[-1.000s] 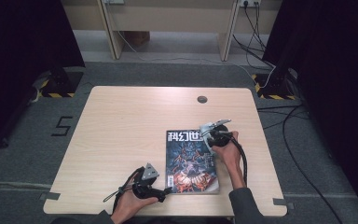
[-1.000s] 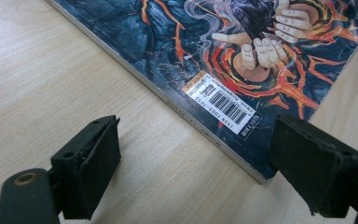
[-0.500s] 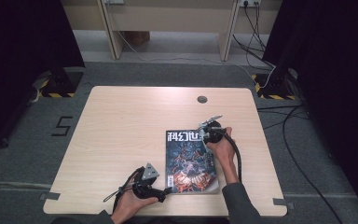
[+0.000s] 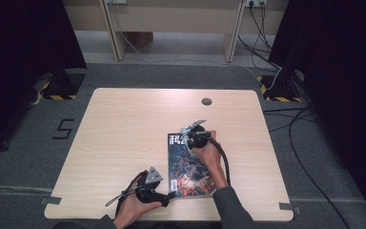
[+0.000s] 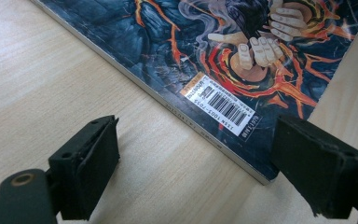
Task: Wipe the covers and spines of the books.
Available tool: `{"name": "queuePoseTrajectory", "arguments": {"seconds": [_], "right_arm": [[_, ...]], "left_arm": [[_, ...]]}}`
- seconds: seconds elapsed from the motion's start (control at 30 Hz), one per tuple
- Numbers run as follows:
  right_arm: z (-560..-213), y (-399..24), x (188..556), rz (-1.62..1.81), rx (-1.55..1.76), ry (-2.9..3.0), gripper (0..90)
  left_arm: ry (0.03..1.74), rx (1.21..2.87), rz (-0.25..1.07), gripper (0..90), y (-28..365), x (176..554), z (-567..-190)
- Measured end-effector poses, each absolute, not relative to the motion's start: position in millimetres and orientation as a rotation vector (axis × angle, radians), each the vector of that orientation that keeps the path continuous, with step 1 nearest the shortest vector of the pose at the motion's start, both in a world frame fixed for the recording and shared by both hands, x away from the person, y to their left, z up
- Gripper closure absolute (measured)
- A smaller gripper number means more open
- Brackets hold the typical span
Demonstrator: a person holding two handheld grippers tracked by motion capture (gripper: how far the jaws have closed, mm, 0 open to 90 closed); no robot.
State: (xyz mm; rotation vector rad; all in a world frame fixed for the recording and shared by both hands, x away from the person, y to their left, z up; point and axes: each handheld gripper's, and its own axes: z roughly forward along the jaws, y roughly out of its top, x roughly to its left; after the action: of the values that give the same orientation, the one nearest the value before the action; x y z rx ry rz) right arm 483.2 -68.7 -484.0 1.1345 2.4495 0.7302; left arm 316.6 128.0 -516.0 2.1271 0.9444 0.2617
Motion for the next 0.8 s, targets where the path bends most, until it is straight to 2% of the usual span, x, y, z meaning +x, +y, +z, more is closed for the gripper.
{"name": "queuePoseTrajectory", "arguments": {"seconds": [0.2, 0.47, 0.63, 0.8], "right_arm": [[-485, -43, 479, 0.76, 1.045, 2.509, 66.7], [-486, -34, 461, 0.806, 0.95, 2.583, 66.6], [-487, -40, 450, 0.83, 0.92, 2.592, 66.5], [-488, -64, 446, 0.854, 0.969, 2.57, 66.3]], "left_arm": [[0.943, 2.128, 0.261, 14.2, 128, 317, -516], [0.942, 2.127, 0.259, 14.2, 128, 317, -516], [0.941, 2.13, 0.26, 14.2, 128, 317, -516], [0.94, 2.129, 0.26, 14.1, 129, 317, -516]]}}
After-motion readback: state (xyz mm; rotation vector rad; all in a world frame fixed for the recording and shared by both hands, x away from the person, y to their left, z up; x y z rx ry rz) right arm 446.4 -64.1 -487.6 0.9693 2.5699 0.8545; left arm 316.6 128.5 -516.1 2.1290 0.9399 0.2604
